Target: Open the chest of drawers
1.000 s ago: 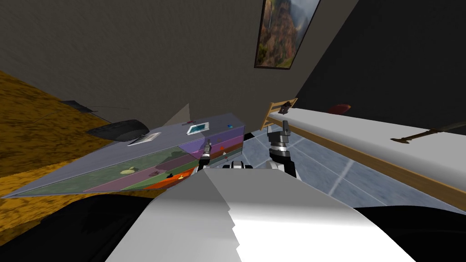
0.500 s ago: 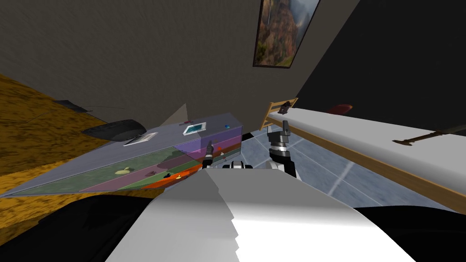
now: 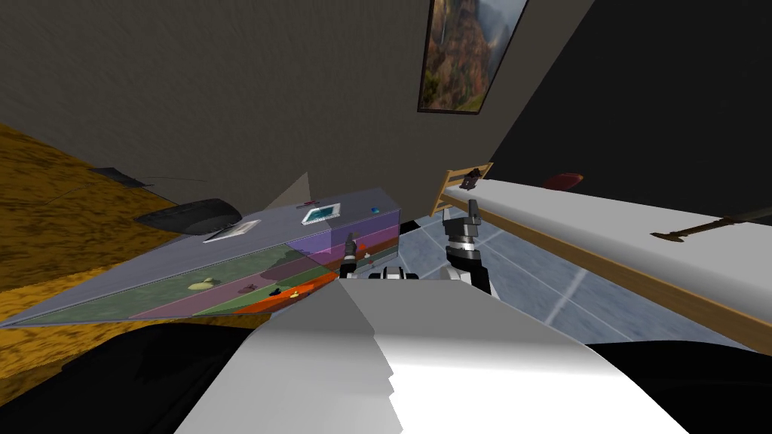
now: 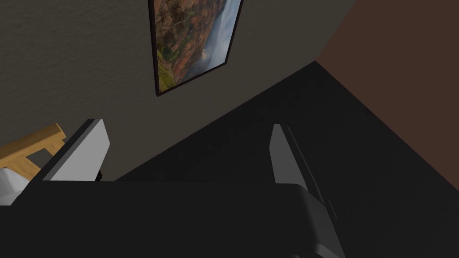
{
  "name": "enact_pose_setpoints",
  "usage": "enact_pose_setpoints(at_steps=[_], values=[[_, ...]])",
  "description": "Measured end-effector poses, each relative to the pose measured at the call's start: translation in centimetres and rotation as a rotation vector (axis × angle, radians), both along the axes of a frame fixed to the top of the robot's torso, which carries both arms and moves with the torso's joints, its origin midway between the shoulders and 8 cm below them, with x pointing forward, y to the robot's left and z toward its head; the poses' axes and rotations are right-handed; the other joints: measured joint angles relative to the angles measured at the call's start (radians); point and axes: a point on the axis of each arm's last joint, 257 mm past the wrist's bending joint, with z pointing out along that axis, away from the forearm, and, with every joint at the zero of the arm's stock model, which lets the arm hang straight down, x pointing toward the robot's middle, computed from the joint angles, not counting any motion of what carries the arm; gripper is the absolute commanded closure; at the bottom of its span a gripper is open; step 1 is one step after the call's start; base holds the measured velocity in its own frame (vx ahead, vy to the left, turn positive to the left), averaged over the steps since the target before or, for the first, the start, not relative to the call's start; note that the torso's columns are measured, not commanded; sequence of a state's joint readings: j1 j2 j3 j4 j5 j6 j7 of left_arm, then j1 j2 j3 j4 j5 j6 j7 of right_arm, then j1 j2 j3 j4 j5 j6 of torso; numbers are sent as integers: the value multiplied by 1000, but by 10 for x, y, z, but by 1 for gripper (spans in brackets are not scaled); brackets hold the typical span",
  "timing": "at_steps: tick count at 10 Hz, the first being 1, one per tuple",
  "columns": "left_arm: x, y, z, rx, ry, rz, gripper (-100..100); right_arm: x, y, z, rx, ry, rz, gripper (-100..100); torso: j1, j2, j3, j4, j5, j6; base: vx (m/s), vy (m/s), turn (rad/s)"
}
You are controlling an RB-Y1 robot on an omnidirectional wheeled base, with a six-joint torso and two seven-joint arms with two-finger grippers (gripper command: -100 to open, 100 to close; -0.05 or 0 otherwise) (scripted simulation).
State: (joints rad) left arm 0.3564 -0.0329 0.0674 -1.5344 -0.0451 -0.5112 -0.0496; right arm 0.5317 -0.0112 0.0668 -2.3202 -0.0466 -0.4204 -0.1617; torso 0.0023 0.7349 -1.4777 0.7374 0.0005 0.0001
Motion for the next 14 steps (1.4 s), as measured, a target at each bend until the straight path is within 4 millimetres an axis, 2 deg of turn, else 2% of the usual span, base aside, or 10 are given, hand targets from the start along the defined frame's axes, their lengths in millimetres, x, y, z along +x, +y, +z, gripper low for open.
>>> enact_pose_setpoints(at_steps=[1,2,6,14], values=[[1,1,4,1,0,2,-100,0,0,0,0,0,0,0,-1,-1,-1,0,0,0,40,6,-2],[1,1,4,1,2,2,100,0,0,0,0,0,0,0,-3,3,2,0,-1,0,-44,1,34],[4,-2,16,4,-32,-6,100,0,0,0,0,0,0,0,-2,3,3,-4,3,0,-127,-50,12],[-1,-8,13,4,-4,-12,100,0,0,0,0,0,0,0,-2,-2,0,-5,3,2,-139,-58,12]])
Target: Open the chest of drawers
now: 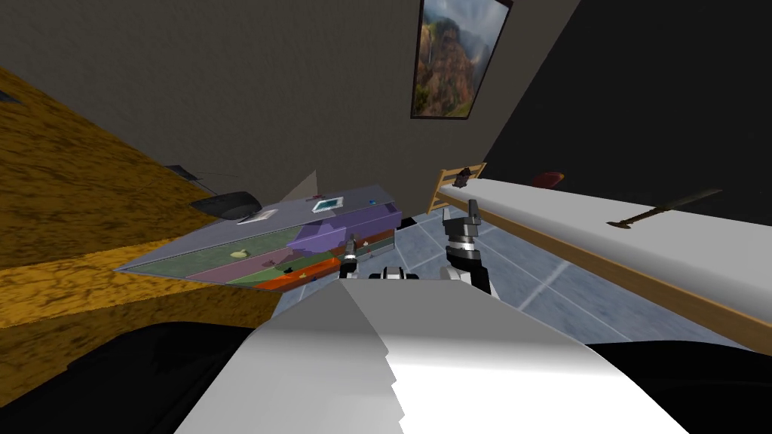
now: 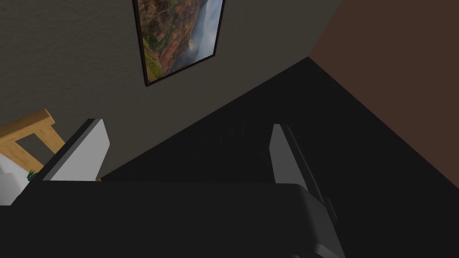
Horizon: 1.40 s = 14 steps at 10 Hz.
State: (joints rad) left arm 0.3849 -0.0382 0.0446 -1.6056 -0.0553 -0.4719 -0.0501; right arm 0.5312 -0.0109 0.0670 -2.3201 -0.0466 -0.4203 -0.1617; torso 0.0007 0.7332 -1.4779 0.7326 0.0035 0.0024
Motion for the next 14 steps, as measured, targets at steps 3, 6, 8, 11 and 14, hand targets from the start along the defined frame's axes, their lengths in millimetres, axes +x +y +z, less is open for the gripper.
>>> enact_pose_setpoints(at_steps=[3,6,8,11,14], values=[[-1,-1,1,2,-4,-1,100,0,0,0,0,0,0,0,-2,0,0,0,0,0,-148,-70,21],[-4,-3,-2,0,4,-5,100,0,0,0,0,0,0,0,0,-3,-2,-1,1,1,-130,-48,2],[-5,-4,0,1,-2,-6,100,0,0,0,0,0,0,0,0,-1,-1,1,-1,0,-138,-49,17],[-3,-4,15,3,-10,-5,-100,0,0,0,0,0,0,0,3,-4,-3,2,-2,-2,-27,-4,-18],[0,-2,31,4,-6,0,-100,0,0,0,0,0,0,0,-1,5,2,6,-4,-2,7,7,-12]])
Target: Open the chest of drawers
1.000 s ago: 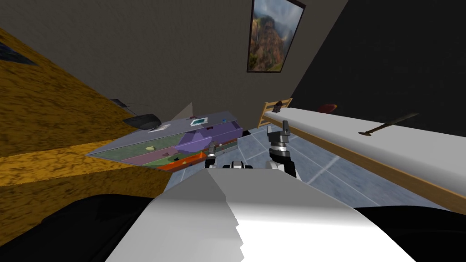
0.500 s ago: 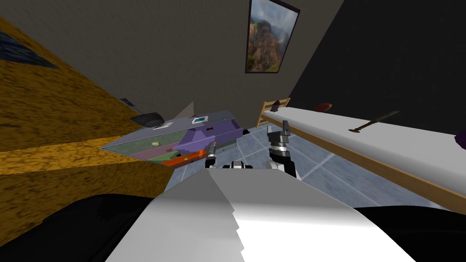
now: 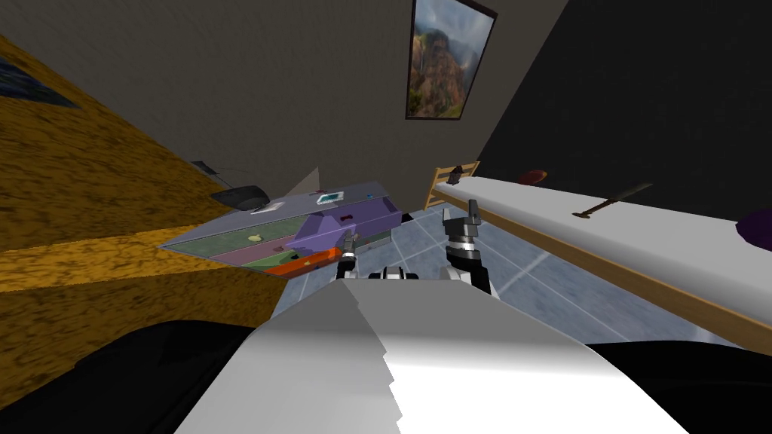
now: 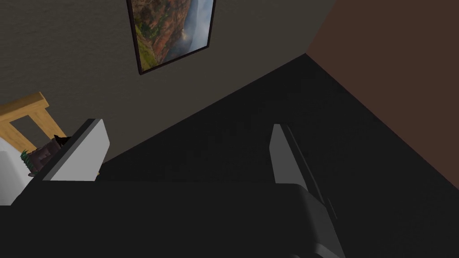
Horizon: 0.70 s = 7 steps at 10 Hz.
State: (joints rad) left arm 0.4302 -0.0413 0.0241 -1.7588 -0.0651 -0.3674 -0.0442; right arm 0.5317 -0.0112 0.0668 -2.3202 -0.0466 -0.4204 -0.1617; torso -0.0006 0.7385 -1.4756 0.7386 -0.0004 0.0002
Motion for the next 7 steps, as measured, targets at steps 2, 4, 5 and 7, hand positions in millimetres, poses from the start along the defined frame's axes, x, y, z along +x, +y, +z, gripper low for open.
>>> enact_pose_setpoints(at_steps=[2,4,5,7], values=[[2,2,7,1,8,4,-100,0,0,0,0,0,0,0,-2,4,2,3,-2,0,-14,-2,-14],[-1,4,14,0,21,9,-100,0,0,0,0,0,0,0,-4,6,3,6,-4,0,-6,-1,-7],[-1,4,13,-1,27,10,0,0,0,0,0,0,0,0,-4,5,3,4,-3,0,0,0,0],[-2,4,9,-2,36,11,0,0,0,0,0,0,0,0,-1,2,1,2,-1,0,0,0,0]])
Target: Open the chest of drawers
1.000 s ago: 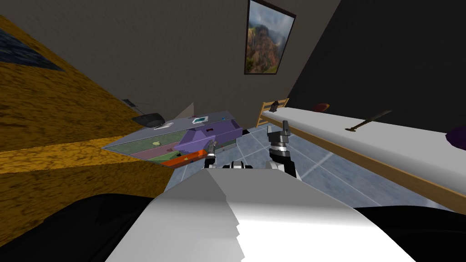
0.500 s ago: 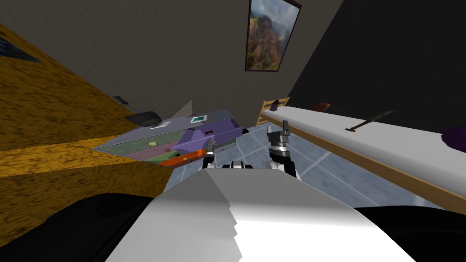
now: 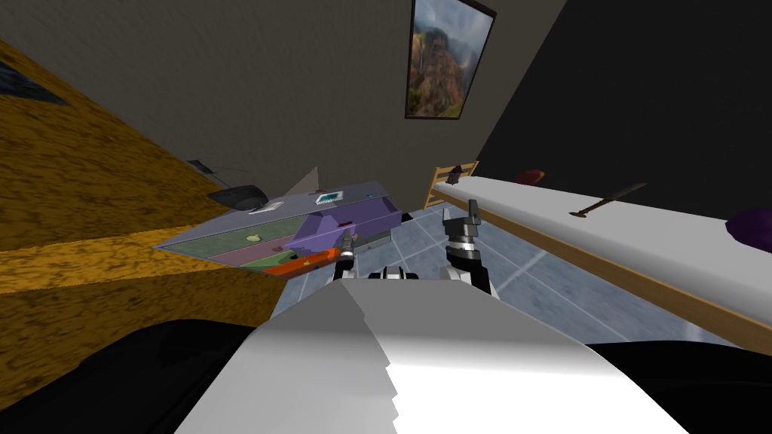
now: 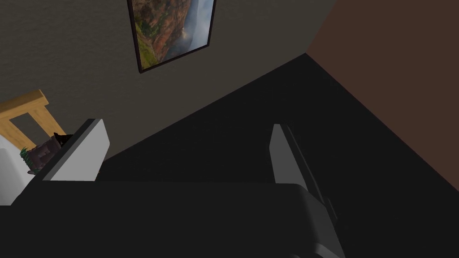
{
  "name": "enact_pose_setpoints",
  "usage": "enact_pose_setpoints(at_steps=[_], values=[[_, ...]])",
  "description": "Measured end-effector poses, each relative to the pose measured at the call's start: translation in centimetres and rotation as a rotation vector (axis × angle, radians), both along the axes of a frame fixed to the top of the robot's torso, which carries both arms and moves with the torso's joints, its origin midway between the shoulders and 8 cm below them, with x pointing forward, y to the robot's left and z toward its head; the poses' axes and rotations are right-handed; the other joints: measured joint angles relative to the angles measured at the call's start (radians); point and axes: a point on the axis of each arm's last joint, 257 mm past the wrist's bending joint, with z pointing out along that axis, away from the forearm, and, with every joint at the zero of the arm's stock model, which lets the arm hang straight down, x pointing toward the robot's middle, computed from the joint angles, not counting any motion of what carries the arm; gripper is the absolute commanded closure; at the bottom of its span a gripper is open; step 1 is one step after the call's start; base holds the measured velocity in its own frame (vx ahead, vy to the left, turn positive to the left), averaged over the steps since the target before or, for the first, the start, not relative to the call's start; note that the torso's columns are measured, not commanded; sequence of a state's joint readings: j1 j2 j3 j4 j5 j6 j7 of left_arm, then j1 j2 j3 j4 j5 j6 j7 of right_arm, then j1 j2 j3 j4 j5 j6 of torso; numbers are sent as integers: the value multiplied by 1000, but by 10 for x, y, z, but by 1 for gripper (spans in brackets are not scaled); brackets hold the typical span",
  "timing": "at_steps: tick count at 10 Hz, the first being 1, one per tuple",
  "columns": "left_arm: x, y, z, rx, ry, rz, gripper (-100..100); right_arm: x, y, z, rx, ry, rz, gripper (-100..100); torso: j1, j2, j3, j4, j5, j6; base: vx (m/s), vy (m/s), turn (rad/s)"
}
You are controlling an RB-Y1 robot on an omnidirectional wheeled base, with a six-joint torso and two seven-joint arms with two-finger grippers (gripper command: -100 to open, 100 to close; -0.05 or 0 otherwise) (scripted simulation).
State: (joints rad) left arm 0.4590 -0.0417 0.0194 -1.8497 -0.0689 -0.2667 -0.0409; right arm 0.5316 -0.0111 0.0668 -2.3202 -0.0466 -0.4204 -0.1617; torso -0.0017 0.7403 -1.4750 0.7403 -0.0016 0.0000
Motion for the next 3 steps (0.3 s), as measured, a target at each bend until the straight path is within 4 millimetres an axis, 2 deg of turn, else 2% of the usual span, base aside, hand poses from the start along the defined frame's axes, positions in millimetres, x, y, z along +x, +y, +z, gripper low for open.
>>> enact_pose_setpoints(at_steps=[3], values=[[0,0,-2,-1,5,1,0,0,0,0,0,0,0,0,1,-2,-1,-2,1,0,0,0,0]])
